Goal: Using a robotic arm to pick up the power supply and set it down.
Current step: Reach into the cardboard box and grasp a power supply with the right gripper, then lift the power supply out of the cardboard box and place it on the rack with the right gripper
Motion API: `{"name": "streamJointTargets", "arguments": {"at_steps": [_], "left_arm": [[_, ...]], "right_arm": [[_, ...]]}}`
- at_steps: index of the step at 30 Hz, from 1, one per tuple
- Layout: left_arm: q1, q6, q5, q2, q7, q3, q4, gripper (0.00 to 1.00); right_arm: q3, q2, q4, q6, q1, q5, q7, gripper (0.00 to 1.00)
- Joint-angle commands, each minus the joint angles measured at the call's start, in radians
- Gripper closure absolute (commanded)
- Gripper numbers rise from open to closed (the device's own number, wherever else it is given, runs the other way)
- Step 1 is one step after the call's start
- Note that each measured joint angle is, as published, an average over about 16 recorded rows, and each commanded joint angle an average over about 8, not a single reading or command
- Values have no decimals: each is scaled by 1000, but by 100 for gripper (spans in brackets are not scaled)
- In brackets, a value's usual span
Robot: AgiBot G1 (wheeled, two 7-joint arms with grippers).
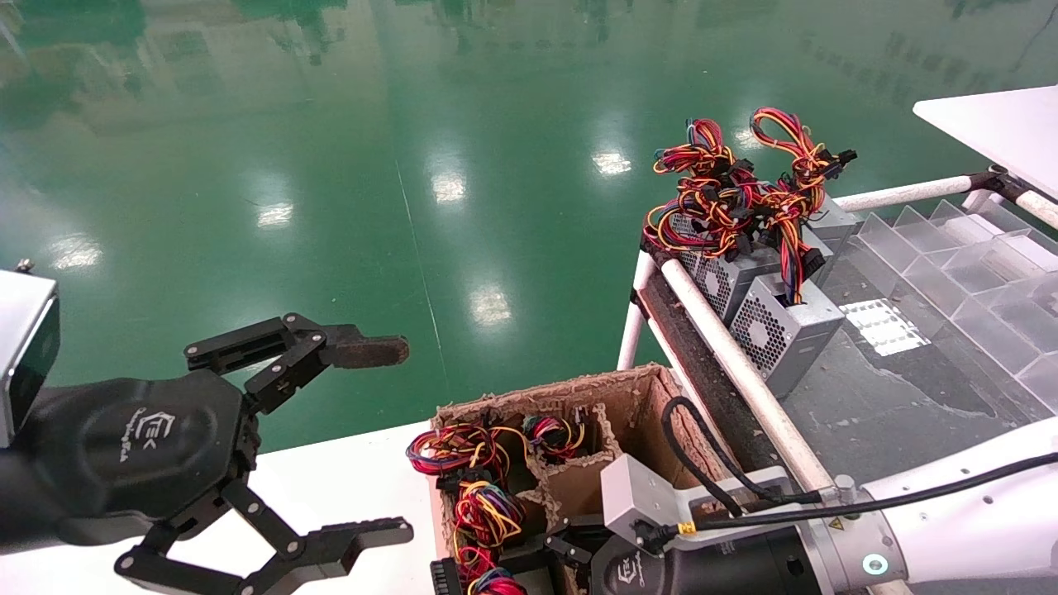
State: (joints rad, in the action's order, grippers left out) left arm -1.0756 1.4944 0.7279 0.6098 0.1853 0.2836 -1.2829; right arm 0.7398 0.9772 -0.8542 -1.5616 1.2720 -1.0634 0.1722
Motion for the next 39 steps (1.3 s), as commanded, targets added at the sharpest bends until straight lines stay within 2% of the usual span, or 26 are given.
{"name": "streamJointTargets", "arguments": {"at_steps": [1, 19, 27, 33, 39], "left_arm": [[0, 0, 0, 0, 0, 0, 0, 0], [0, -1, -1, -1, -1, 1, 0, 0], [0, -1, -1, -1, -1, 2, 0, 0], [-1, -1, -2, -1, -1, 2, 0, 0], [-1, -1, -2, -1, -1, 3, 0, 0]], "right_arm": [[7, 4, 7, 2, 3, -4, -10, 100], [31, 15, 74, 8, 8, 10, -86, 100], [25, -4, 63, 24, 4, 22, -111, 100], [-27, -68, -18, 36, -14, 99, -108, 100], [-98, -175, -187, 67, -33, 199, -65, 100]]}}
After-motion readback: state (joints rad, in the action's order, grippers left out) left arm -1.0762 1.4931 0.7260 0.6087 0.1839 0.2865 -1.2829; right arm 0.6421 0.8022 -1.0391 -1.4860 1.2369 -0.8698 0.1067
